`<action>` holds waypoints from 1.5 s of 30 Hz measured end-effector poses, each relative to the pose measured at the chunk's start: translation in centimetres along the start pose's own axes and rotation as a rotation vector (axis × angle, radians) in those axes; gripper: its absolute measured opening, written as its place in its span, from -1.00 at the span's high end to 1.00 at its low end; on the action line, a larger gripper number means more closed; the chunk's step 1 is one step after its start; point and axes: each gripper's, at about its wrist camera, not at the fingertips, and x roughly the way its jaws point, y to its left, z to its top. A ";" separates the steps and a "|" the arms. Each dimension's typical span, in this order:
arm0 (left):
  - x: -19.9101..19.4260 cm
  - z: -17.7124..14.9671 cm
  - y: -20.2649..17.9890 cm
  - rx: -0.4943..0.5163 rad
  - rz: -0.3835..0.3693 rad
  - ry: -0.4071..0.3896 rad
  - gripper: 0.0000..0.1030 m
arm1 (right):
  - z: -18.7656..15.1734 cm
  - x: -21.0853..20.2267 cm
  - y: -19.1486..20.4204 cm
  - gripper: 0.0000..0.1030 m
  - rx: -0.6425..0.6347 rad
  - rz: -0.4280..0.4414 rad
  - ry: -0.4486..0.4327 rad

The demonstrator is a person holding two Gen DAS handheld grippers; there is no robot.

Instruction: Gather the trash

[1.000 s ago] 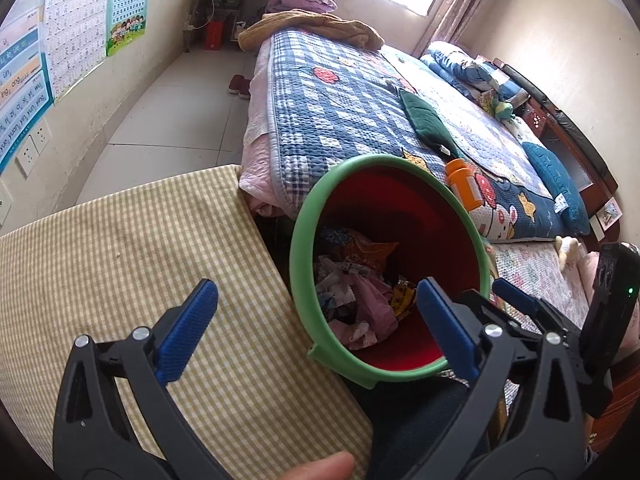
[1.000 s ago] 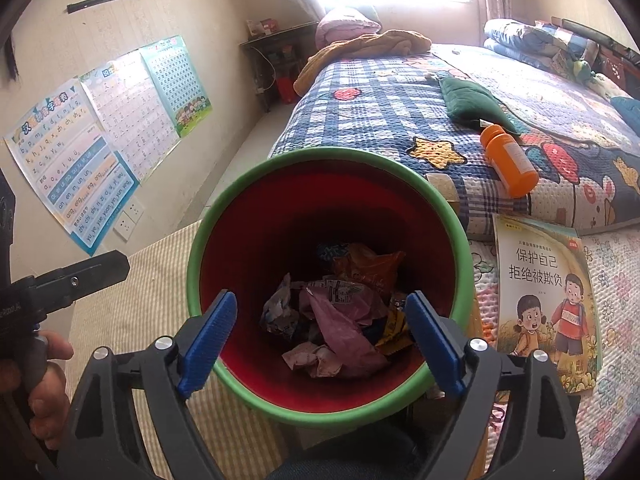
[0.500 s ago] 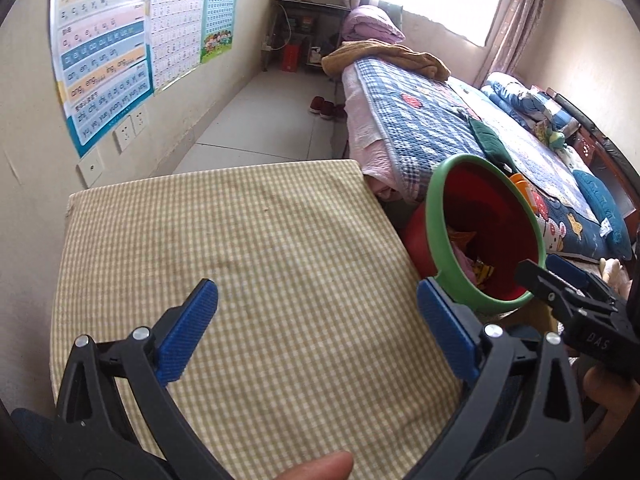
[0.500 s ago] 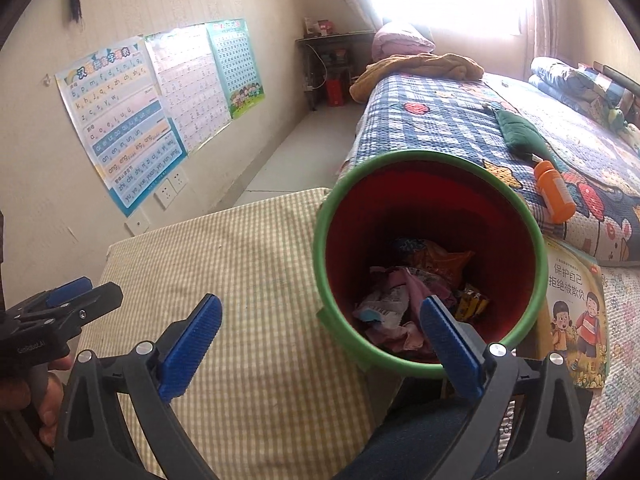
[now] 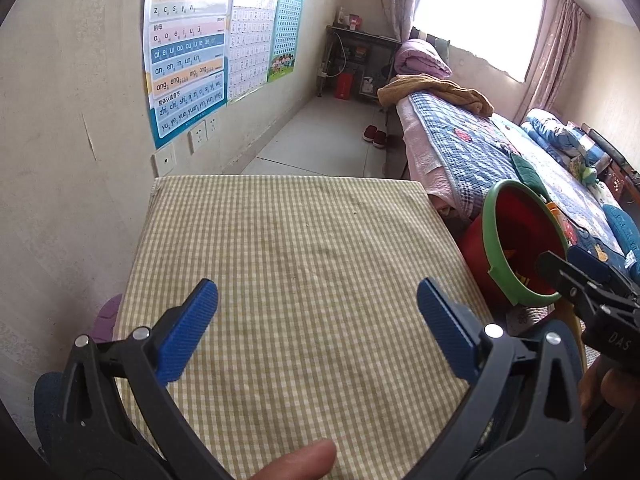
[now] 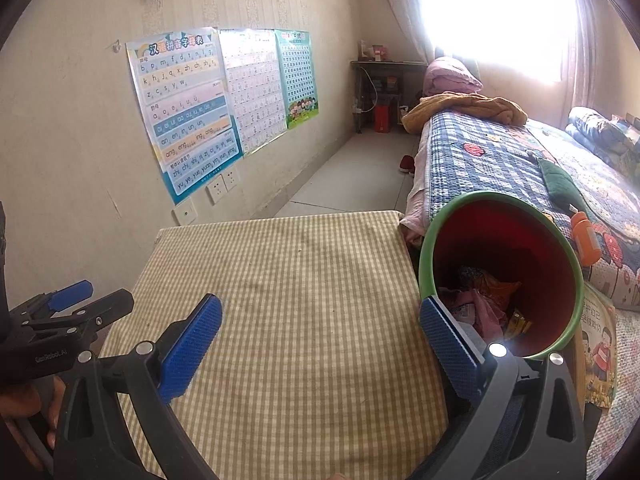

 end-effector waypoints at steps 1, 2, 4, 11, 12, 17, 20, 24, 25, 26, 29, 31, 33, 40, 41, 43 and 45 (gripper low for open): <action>0.0 0.0 0.2 -0.001 0.000 0.003 -0.89 | 0.0 0.0 0.3 -0.86 -0.004 0.001 0.001; -0.1 0.0 0.5 -0.004 -0.002 0.005 -0.89 | -0.1 0.0 0.6 -0.86 -0.007 0.000 0.001; -0.1 -0.1 0.6 -0.009 0.004 0.009 -0.89 | -0.2 0.0 0.9 -0.86 -0.010 -0.005 0.002; 0.0 -0.3 0.2 0.005 0.028 0.010 -0.89 | -0.7 0.0 1.0 -0.86 -0.009 -0.025 0.006; 0.1 -0.3 0.2 0.004 0.027 0.014 -0.89 | -0.8 -0.1 1.0 -0.86 -0.008 -0.029 0.005; 0.2 -0.5 -0.2 0.025 0.011 0.018 -0.89 | -0.9 -0.1 0.8 -0.86 0.000 -0.034 0.005; 0.1 -0.6 -0.4 0.025 0.015 0.014 -0.89 | -0.9 -0.1 0.7 -0.86 0.003 -0.033 0.001; 0.2 -0.6 -0.4 0.029 0.022 0.020 -0.89 | -1.1 0.1 0.6 -0.86 0.008 -0.030 0.011; 0.2 -0.6 -0.4 0.029 0.024 0.019 -0.89 | -1.1 0.1 0.6 -0.86 0.008 -0.029 0.013; 0.2 -0.6 -0.4 0.028 0.027 0.019 -0.89 | -1.1 0.2 0.6 -0.86 0.007 -0.029 0.012; 0.3 -0.6 -0.2 0.023 0.033 0.026 -0.89 | -1.2 0.2 0.8 -0.86 0.004 -0.026 0.014; 0.2 -0.7 -0.2 0.024 0.039 0.027 -0.89 | -1.2 0.3 0.9 -0.86 0.000 -0.025 0.015; 0.2 -0.8 -0.2 0.023 0.045 0.026 -0.89 | -1.3 0.3 1.0 -0.86 0.000 -0.024 0.016; 0.0 -0.8 0.0 0.020 0.051 0.024 -0.89 | -1.3 0.5 1.0 -0.86 0.002 -0.022 0.016; 0.0 -0.8 -0.1 0.024 0.053 0.022 -0.89 | -1.2 0.4 1.0 -0.86 0.001 -0.022 0.016; 0.0 -0.8 -0.2 0.028 0.056 0.023 -0.89 | -1.2 0.4 1.0 -0.86 0.002 -0.022 0.015; 0.0 -0.8 -0.2 0.027 0.056 0.023 -0.89 | -1.2 0.4 1.0 -0.86 0.001 -0.021 0.017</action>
